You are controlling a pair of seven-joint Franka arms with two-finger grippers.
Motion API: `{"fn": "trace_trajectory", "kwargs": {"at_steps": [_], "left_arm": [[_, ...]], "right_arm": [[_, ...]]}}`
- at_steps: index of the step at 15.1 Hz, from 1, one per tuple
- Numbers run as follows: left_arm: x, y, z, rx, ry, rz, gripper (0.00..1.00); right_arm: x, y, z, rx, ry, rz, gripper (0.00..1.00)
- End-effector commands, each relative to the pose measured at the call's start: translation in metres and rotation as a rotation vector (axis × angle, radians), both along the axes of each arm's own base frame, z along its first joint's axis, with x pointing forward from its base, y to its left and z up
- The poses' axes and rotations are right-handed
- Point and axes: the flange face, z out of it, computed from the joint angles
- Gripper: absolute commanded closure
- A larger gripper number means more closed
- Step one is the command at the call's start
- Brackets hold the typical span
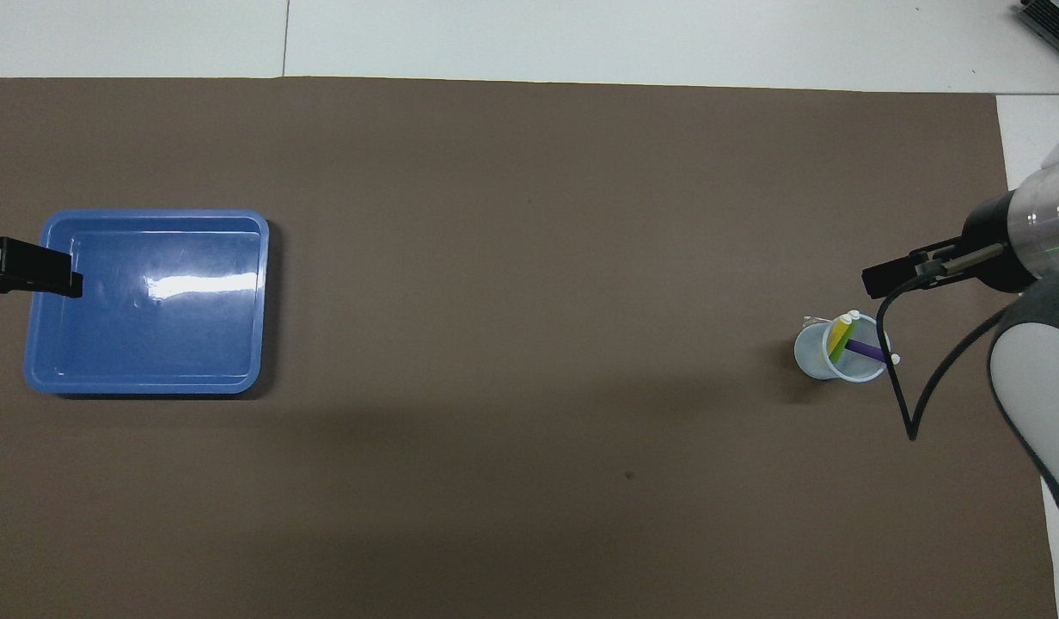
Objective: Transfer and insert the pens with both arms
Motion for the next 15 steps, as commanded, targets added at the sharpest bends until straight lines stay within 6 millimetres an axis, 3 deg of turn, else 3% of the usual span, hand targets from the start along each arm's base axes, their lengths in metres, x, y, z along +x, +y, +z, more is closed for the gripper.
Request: {"fn": "trace_trajectory", "kwargs": {"at_steps": [1,4,15], "left_arm": [[-0.002,0.002,0.002,0.007,0.007,-0.007,0.00],[-0.002,0.002,0.002,0.007,0.007,-0.009,0.00],[-0.002,0.002,0.002,0.007,0.007,-0.010,0.00]], "right_arm": [[-0.001,-0.013,0.002,0.002,0.027,-0.058,0.00],[-0.003,-0.035,0.003,0.002,0.038,-0.107,0.00],[-0.003,-0.029,0.002,0.011,0.041,-0.162,0.00]]}}
